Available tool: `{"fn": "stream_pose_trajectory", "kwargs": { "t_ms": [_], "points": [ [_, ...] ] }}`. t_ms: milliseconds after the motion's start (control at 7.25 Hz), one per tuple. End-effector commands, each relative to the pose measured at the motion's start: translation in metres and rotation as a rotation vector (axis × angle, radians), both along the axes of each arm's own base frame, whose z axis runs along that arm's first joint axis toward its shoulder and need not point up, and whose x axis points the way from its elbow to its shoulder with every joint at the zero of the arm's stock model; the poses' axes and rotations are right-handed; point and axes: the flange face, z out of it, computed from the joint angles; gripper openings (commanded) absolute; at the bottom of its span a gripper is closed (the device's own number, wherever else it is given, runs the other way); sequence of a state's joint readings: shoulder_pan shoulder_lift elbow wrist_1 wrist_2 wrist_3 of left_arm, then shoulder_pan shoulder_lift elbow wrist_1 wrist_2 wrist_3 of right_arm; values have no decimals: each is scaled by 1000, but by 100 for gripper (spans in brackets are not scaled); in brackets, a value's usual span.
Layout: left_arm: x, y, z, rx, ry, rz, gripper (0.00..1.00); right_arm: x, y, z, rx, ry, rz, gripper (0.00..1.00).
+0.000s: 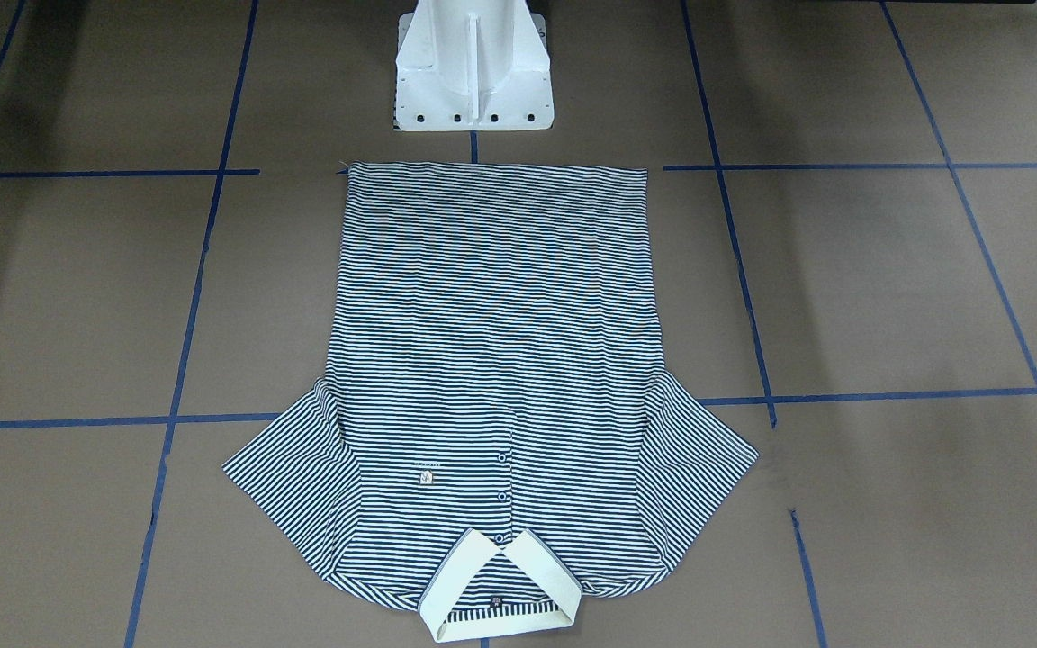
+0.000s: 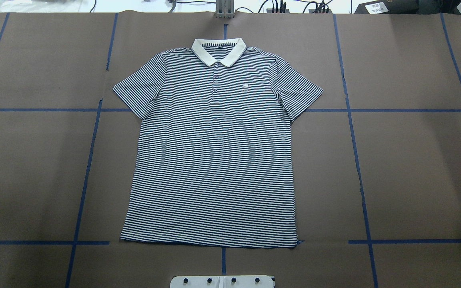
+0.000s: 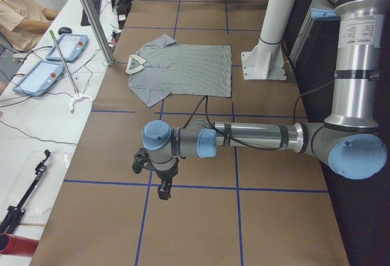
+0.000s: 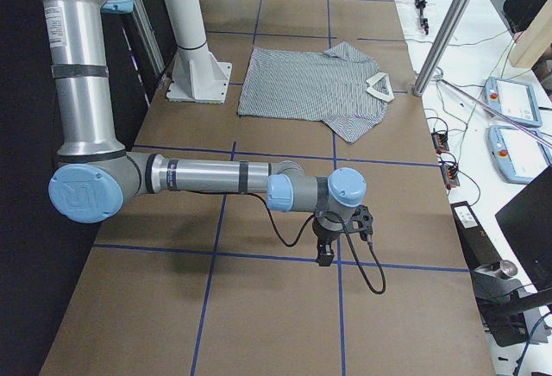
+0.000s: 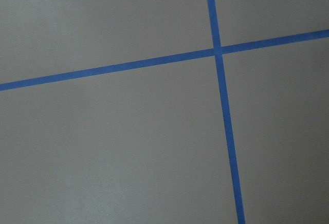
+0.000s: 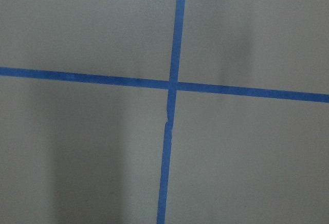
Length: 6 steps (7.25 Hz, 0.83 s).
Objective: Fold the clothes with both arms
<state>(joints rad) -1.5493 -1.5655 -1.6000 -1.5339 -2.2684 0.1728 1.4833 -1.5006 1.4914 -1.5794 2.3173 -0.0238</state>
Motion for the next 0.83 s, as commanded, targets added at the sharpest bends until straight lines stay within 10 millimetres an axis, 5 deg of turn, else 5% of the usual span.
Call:
{"fn": "stream_pose_trajectory", "kwargs": {
  "t_ms": [0,414,690],
  "points": [
    [2,-2,-21,59,26,-4,100,1,-1,1,-2,0,1,100],
    [4,-10,-22,92,29,-1,100,-2,-2,-3,105,-24,-2,100],
    [6,-19,-29,205,44,-14,100,-56,-23,-48,106,-144,35,100]
  ]
}}
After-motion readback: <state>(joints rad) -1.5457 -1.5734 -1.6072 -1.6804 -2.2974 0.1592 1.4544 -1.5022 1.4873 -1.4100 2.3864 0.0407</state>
